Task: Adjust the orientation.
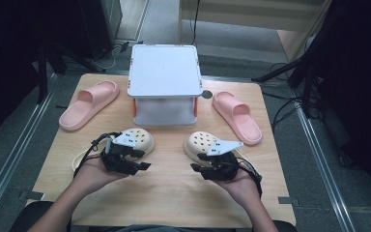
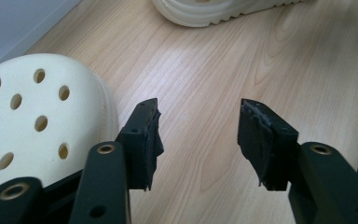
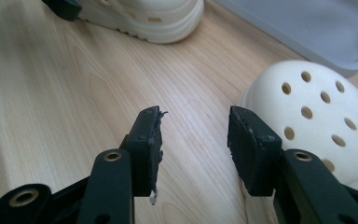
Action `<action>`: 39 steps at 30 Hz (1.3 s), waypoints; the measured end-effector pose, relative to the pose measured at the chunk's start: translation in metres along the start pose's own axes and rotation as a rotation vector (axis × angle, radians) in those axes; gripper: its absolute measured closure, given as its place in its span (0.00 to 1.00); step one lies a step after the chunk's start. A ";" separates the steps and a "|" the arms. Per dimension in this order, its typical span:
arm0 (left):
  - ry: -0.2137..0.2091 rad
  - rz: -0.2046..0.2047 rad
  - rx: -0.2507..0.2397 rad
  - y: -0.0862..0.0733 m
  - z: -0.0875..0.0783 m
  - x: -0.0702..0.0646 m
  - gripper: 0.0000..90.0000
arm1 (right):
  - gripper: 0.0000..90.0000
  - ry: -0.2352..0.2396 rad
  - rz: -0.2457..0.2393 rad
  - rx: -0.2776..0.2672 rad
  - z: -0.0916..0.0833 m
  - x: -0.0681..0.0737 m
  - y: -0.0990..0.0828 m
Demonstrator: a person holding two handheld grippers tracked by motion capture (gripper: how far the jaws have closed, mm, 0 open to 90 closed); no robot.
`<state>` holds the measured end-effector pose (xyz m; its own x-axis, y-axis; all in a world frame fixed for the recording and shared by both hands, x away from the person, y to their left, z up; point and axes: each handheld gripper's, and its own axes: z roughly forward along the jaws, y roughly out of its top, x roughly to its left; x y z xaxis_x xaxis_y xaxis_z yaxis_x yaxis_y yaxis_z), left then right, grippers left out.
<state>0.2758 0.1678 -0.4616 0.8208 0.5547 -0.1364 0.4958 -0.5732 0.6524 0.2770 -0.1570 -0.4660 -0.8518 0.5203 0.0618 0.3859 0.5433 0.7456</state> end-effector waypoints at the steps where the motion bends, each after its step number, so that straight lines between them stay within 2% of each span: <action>1: 0.000 0.000 0.000 0.000 0.000 0.000 0.55 | 0.62 0.000 0.000 0.000 0.000 0.000 0.000; 3: 0.005 0.001 -0.004 0.001 -0.002 0.000 0.55 | 0.63 0.016 0.008 -0.001 0.000 0.000 0.000; 5: 0.007 -0.003 -0.007 0.000 -0.004 0.001 0.55 | 0.64 0.008 0.008 0.008 0.001 0.001 0.000; 6: 0.009 -0.004 -0.006 0.000 -0.005 0.001 0.55 | 0.64 0.009 0.030 -0.004 0.000 0.001 0.002; 7: 0.011 -0.005 -0.004 0.000 -0.005 0.001 0.55 | 0.64 0.009 0.030 -0.004 0.000 0.001 0.002; 10: 0.028 -0.007 -0.007 -0.004 -0.012 0.004 0.55 | 0.64 0.026 0.065 -0.063 -0.003 0.003 0.008; 12: 0.035 -0.014 -0.013 -0.005 -0.015 0.005 0.54 | 0.65 0.027 0.063 -0.066 -0.002 0.004 0.008; 16: 0.065 -0.037 -0.031 -0.012 -0.027 0.009 0.53 | 0.64 0.023 0.015 -0.040 0.005 0.008 0.010; 18: 0.069 -0.038 -0.031 -0.013 -0.030 0.010 0.53 | 0.64 0.027 0.011 -0.036 0.007 0.008 0.010; 20: 0.076 -0.060 -0.043 -0.016 -0.034 0.012 0.54 | 0.65 0.035 0.012 -0.034 0.009 0.008 0.011; 23: 0.087 -0.073 -0.046 -0.020 -0.041 0.014 0.58 | 0.70 0.053 0.020 -0.038 0.011 0.008 0.013; 27: 0.079 -0.107 -0.041 -0.027 -0.053 0.018 0.68 | 0.72 0.078 0.038 -0.025 0.016 0.006 0.018; 28: 0.084 -0.122 -0.046 -0.029 -0.056 0.020 0.73 | 0.73 0.090 0.047 -0.016 0.018 0.006 0.020; 29: 0.088 -0.135 -0.050 -0.031 -0.059 0.021 0.73 | 0.73 0.090 0.047 -0.016 0.018 0.006 0.020; 30: 0.097 -0.159 -0.053 -0.037 -0.065 0.026 0.79 | 0.76 0.107 0.054 -0.007 0.021 0.006 0.022; 31: 0.097 -0.159 -0.053 -0.037 -0.065 0.026 0.81 | 0.76 0.107 0.054 -0.007 0.021 0.006 0.022; 32: 0.108 -0.172 -0.049 -0.040 -0.068 0.028 0.84 | 0.82 0.121 0.063 0.005 0.024 0.006 0.024; 33: 0.116 -0.178 -0.045 -0.043 -0.070 0.031 0.84 | 0.82 0.121 0.063 0.005 0.024 0.006 0.024; 36: 0.139 -0.210 -0.052 -0.049 -0.076 0.036 0.90 | 0.90 0.150 0.067 0.034 0.027 0.008 0.028; 39: 0.155 -0.215 -0.044 -0.053 -0.077 0.040 0.97 | 0.94 0.144 0.053 0.054 0.030 0.011 0.030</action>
<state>0.2602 0.2674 -0.4442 0.6429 0.7486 -0.1619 0.6386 -0.4071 0.6531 0.2900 -0.1151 -0.4624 -0.8704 0.4510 0.1974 0.4466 0.5546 0.7021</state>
